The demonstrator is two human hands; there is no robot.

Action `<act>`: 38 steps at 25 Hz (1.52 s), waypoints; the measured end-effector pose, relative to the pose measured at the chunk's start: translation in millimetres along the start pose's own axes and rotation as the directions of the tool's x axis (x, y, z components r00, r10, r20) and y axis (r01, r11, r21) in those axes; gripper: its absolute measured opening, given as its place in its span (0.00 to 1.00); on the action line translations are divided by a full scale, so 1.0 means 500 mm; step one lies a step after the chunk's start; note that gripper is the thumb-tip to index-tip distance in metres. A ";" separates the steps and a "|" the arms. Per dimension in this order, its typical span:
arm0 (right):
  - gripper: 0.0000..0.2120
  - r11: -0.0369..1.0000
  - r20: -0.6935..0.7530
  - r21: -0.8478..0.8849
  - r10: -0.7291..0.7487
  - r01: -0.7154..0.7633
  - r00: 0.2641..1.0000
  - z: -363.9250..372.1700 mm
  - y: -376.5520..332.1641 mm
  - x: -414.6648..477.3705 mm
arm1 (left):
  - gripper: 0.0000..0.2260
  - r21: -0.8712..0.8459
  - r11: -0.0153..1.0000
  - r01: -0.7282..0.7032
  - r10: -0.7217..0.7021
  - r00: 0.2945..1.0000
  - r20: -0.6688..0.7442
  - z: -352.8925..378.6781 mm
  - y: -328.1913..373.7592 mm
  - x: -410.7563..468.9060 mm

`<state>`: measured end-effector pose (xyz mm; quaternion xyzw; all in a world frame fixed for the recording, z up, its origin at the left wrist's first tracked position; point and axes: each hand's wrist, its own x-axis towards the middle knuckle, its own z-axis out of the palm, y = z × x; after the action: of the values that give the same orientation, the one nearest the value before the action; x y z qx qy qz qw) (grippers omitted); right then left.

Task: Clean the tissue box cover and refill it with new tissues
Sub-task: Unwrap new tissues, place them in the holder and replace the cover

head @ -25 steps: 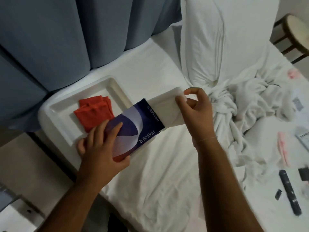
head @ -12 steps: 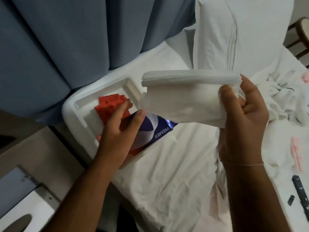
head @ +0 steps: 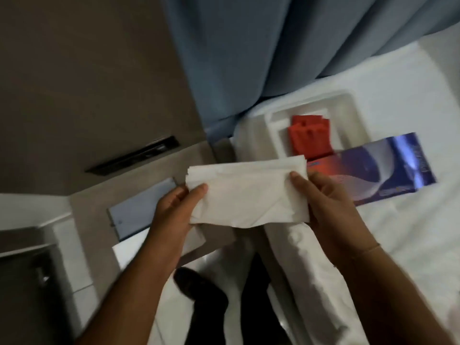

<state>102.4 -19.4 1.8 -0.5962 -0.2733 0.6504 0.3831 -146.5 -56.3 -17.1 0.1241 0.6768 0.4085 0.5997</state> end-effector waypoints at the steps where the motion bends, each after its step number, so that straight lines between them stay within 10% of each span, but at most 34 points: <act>1: 0.16 0.998 0.038 -0.016 0.058 -0.058 0.998 0.047 0.039 0.008 | 0.06 0.017 0.999 0.040 -0.038 0.997 -0.073 -0.063 -0.024 0.004; 7: 0.15 0.937 0.187 -0.313 0.224 -0.158 0.957 0.288 0.227 0.085 | 0.03 -0.017 0.992 0.125 -0.124 0.933 -0.338 -0.337 -0.135 0.050; 17: 0.18 0.608 0.125 -0.793 0.119 0.027 0.985 0.524 0.439 0.296 | 0.13 0.094 0.973 0.211 -0.173 0.936 -0.307 -0.528 -0.181 0.272; 34: 0.15 0.369 0.169 -0.918 0.025 0.148 0.985 0.530 0.565 0.370 | 0.19 0.128 0.954 0.270 -0.200 0.894 -0.401 -0.577 -0.273 0.393; 38: 0.08 0.428 0.123 -0.896 -0.013 0.116 0.992 0.508 0.550 0.334 | 0.15 0.313 0.949 0.050 0.110 0.874 -0.472 -0.566 -0.288 0.347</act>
<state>-194.3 -9.1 -280.5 -0.6653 -0.6190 0.4171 0.0167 -401.9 -147.9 -256.3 0.1227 0.8595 0.3224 0.3772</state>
